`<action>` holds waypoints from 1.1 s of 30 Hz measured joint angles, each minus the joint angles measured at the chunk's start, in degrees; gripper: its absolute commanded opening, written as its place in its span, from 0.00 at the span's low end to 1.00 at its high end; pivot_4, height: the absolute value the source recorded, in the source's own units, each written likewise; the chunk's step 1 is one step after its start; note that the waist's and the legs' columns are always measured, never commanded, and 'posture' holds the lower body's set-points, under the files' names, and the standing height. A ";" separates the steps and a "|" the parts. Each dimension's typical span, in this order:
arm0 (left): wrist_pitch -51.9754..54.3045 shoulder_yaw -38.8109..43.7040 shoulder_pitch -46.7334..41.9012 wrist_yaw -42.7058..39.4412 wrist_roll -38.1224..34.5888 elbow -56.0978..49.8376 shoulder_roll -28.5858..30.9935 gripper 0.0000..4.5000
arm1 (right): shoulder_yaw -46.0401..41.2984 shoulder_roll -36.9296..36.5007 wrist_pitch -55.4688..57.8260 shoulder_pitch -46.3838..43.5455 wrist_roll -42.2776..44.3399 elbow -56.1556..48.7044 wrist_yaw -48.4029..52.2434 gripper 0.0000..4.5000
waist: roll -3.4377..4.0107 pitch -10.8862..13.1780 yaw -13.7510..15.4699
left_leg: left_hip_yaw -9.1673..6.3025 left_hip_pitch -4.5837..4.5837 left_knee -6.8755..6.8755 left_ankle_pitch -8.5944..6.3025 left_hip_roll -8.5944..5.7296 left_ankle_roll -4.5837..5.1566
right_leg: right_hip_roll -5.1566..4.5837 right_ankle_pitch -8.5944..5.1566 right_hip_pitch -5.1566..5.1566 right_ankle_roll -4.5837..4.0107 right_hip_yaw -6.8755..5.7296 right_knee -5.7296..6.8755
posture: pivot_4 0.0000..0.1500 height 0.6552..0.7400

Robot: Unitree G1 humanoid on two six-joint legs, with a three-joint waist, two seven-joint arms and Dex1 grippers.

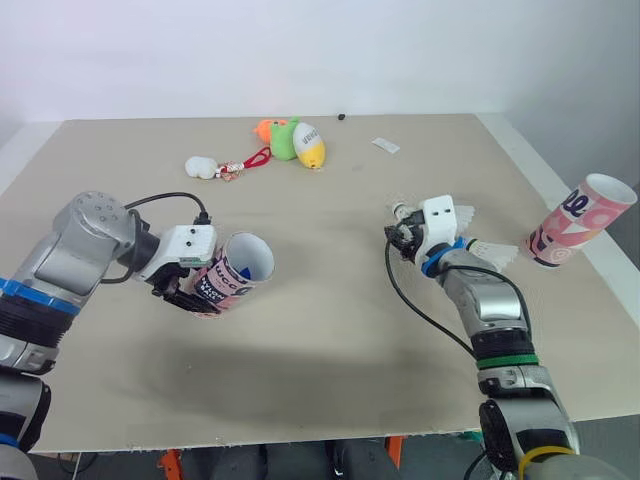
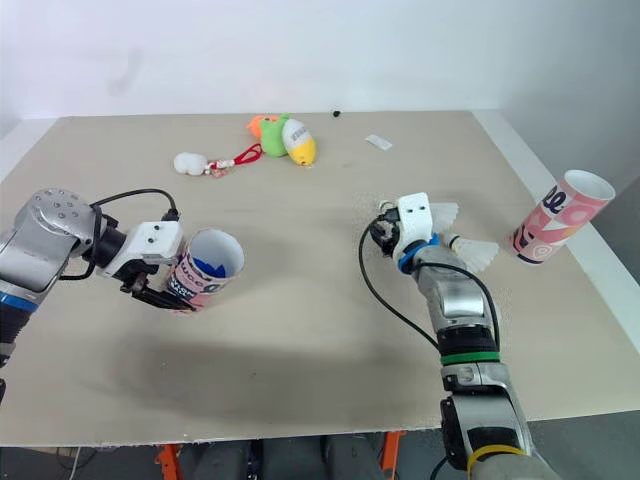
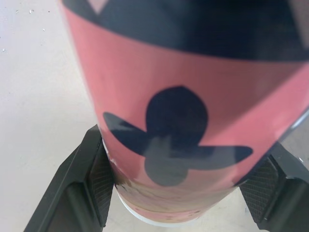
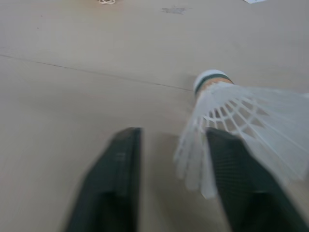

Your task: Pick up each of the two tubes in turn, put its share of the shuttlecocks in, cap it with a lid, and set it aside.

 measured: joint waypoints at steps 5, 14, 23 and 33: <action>0.13 0.89 1.18 0.53 0.22 -1.47 0.00 0.72 | -0.01 0.81 -2.49 -0.78 -0.60 1.53 1.36 0.02 | 0.02 -0.01 0.00 | 0.03 0.00 0.00 0.00 0.00 0.00 | 0.00 -0.01 0.00 0.01 0.03 -0.01 | 1.00 0.91; 0.81 1.87 2.73 1.67 0.14 -3.11 -0.83 0.72 | 2.64 -3.18 -6.41 5.81 2.95 -12.93 17.84 0.02 | 0.20 -0.07 0.17 | 0.01 -0.01 0.01 -0.01 -0.03 0.01 | -0.04 -0.03 0.03 0.05 0.02 -0.01 | 1.00 0.91; 0.72 2.12 3.06 1.54 0.46 -2.18 -1.48 0.72 | 4.52 -17.88 4.55 7.92 18.97 -42.70 39.21 0.02 | 0.31 -0.11 0.32 | 0.01 0.27 0.03 -0.03 -0.06 0.05 | -0.09 -0.06 0.22 0.06 0.00 0.04 | 1.00 0.91; 0.47 1.55 1.66 0.35 1.39 -0.29 -2.70 0.72 | 18.99 -15.72 2.08 -4.42 10.15 -41.55 43.64 0.02 | 0.33 -0.12 0.41 | 0.12 0.37 0.03 -0.01 -0.06 0.07 | -0.10 -0.09 0.29 0.01 0.03 0.05 | 1.00 0.91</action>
